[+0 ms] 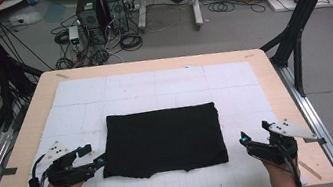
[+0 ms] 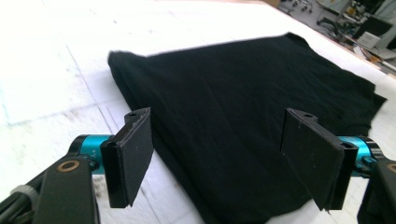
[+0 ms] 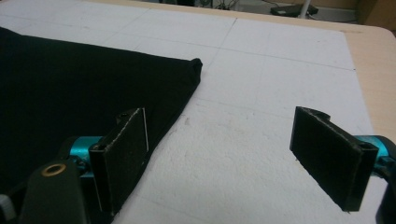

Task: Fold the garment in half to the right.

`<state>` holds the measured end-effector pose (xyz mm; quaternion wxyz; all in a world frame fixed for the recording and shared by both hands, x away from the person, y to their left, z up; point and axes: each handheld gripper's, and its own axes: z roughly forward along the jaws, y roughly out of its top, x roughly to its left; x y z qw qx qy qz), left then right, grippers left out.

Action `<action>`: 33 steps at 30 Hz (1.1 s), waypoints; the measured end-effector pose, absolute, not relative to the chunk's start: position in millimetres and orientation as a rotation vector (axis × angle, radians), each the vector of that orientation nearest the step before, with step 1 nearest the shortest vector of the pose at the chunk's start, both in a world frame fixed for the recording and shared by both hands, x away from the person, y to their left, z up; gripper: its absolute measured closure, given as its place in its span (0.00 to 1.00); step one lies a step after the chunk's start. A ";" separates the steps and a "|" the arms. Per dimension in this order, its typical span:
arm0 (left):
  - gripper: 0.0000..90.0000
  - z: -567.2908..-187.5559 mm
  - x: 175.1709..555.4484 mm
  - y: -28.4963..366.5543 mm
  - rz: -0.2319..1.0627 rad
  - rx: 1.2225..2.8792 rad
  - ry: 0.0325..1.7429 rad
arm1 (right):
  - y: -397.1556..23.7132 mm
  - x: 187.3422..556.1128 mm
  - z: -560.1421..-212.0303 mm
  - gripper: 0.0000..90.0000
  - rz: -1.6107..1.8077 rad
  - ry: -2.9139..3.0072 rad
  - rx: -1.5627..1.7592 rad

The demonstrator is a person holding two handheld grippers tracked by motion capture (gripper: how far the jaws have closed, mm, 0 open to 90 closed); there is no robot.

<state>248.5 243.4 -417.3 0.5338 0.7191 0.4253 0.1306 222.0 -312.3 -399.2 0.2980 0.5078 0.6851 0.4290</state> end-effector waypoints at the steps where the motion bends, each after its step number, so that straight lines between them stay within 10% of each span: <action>1: 0.29 -418.2 248.4 243.3 0.302 1.723 1.017 | -311.4 223.5 -399.8 0.20 1.136 1.831 1.341; 11: 0.29 -430.4 245.7 234.0 0.228 1.828 1.128 | -304.7 232.5 -403.7 0.20 1.137 1.872 1.326; 33: 0.67 -446.2 240.9 214.1 0.381 1.958 1.153 | -295.6 238.7 -404.4 0.20 1.133 1.902 1.309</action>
